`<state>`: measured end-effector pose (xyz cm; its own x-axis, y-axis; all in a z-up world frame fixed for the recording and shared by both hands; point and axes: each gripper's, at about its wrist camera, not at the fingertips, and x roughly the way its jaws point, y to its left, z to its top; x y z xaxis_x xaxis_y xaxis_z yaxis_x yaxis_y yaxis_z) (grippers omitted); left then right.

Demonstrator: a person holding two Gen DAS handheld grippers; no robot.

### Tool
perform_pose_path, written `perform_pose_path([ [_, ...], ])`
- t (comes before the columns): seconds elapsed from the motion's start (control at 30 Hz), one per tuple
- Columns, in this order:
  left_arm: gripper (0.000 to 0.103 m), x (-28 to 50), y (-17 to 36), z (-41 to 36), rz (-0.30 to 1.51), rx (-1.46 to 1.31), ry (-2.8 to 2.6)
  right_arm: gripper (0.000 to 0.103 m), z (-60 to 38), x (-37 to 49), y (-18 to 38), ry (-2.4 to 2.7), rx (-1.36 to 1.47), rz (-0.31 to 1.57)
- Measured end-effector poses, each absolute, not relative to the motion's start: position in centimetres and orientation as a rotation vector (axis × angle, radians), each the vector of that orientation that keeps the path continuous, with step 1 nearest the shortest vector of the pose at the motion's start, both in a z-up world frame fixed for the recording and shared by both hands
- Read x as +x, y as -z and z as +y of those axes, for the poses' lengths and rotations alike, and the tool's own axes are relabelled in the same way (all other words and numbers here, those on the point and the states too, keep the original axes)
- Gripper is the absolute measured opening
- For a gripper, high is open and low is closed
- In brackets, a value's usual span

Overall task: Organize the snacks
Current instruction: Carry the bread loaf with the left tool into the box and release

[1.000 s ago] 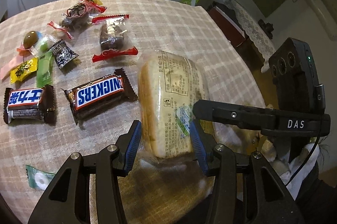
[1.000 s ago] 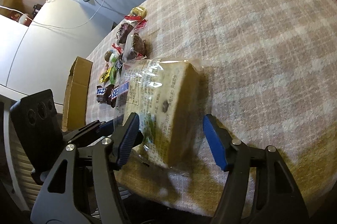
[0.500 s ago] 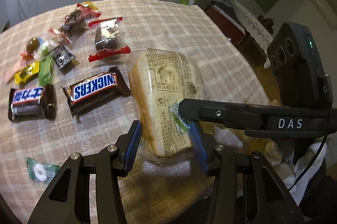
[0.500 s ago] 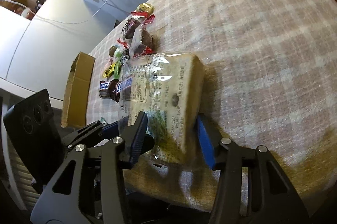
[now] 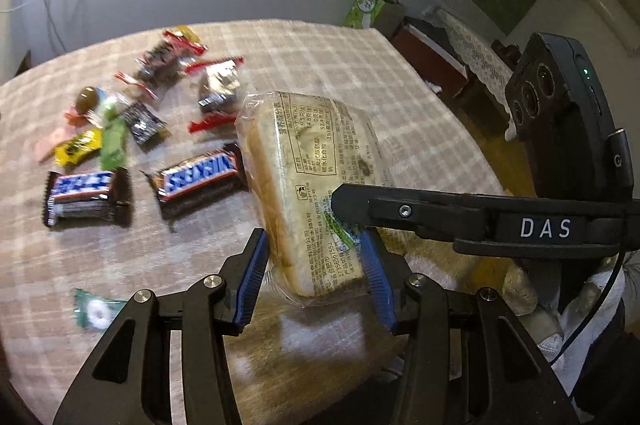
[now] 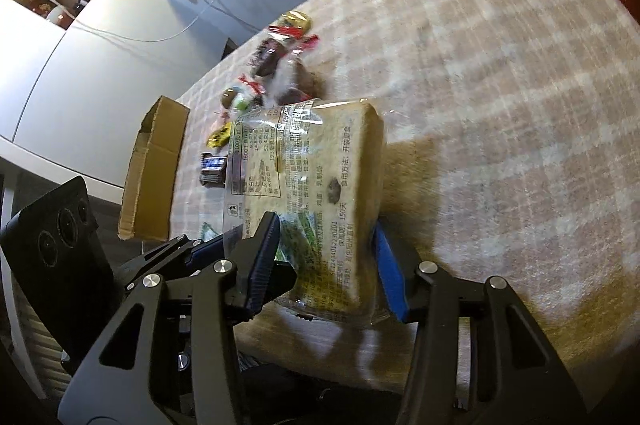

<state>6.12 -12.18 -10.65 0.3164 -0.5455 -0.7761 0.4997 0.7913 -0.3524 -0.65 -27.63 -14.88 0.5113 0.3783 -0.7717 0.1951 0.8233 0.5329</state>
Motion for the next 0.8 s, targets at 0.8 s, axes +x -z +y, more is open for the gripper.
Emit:
perform_pose_path([
  [0.8, 0.047, 6.8, 5.2, 7.9, 0.855, -0.206, 0.326, 0.05, -7.7, 10.2, 8.6, -0.423, 0.357, 1.018],
])
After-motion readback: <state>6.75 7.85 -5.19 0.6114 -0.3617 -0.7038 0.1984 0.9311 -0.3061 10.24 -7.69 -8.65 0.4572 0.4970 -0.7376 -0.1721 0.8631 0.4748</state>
